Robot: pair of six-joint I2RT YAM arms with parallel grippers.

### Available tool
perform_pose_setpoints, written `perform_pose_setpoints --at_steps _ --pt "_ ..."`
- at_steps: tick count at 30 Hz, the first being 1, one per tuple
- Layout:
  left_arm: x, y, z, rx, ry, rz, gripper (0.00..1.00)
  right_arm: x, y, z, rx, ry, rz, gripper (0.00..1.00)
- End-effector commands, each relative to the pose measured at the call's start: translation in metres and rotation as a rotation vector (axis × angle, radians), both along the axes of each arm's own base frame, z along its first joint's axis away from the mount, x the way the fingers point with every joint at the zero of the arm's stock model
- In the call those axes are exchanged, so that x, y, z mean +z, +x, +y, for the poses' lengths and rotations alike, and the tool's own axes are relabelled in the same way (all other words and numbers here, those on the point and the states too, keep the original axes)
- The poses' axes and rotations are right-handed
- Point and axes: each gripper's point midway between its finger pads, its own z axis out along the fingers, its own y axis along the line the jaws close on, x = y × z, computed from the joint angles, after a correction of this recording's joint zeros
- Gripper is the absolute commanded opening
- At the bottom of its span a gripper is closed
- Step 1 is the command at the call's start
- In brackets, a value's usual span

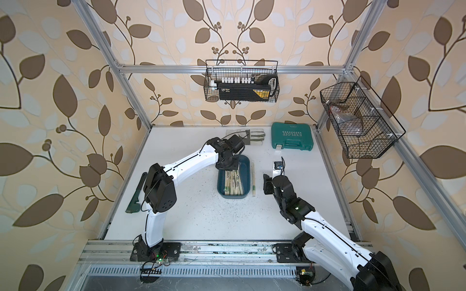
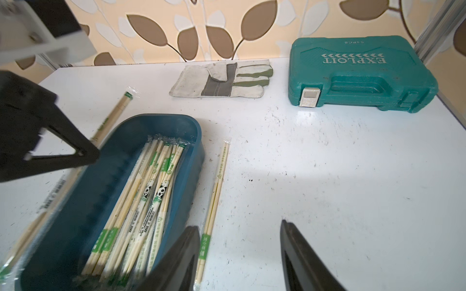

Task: Take the paired disposable chopsticks out of the storage box
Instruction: Pick up the paired disposable chopsticks from the storage box, then place the paired disposable chopsticks at the center of the board.

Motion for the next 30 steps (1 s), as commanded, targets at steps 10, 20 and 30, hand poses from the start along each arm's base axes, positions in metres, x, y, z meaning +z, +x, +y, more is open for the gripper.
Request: perform_pose_setpoints --at_steps 10,20,30 --pt "0.021 -0.013 0.096 0.121 0.005 -0.004 0.07 0.004 0.002 0.009 0.052 -0.018 -0.003 0.57" --pt "-0.039 -0.001 0.120 0.158 0.050 0.086 0.06 0.002 0.002 0.012 0.072 -0.024 0.003 0.59" --pt "-0.081 0.009 0.106 0.147 0.049 0.137 0.08 0.000 0.004 0.012 0.063 -0.032 0.015 0.59"
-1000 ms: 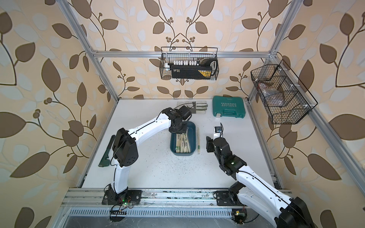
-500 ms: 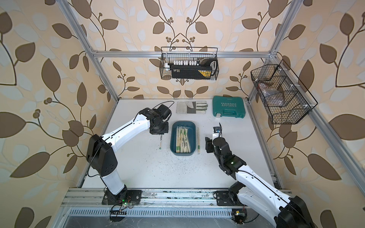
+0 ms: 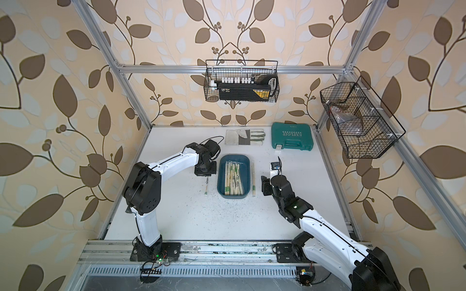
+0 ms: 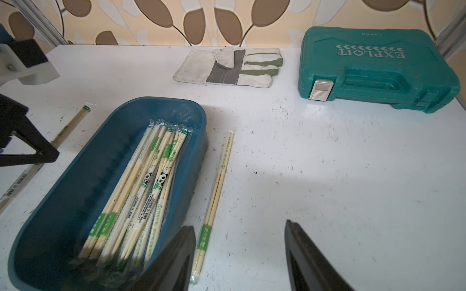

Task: Take the paired disposable chopsticks out of the storage box
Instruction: Place the paired disposable chopsticks at the center of the board.

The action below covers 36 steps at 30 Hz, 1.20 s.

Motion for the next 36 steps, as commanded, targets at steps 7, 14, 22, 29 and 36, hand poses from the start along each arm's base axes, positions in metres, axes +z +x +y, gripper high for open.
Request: perform_pose_setpoints --at_steps 7,14,22,29,36 --pt "-0.023 0.009 -0.005 -0.004 -0.001 0.016 0.09 0.011 0.004 0.004 0.011 0.005 -0.020 0.59" --pt "-0.037 0.009 -0.005 0.006 0.003 0.033 0.13 0.011 0.003 0.004 0.013 0.006 -0.020 0.59" --pt "-0.040 0.007 -0.005 0.008 0.007 0.039 0.25 0.011 0.003 0.004 0.011 0.008 -0.020 0.60" --pt "-0.017 0.006 -0.002 0.008 0.005 0.001 0.29 0.015 0.002 0.009 0.037 0.019 -0.024 0.60" --pt "0.051 -0.007 0.006 -0.007 -0.075 -0.159 0.41 0.051 -0.012 0.066 0.258 -0.009 0.078 0.60"
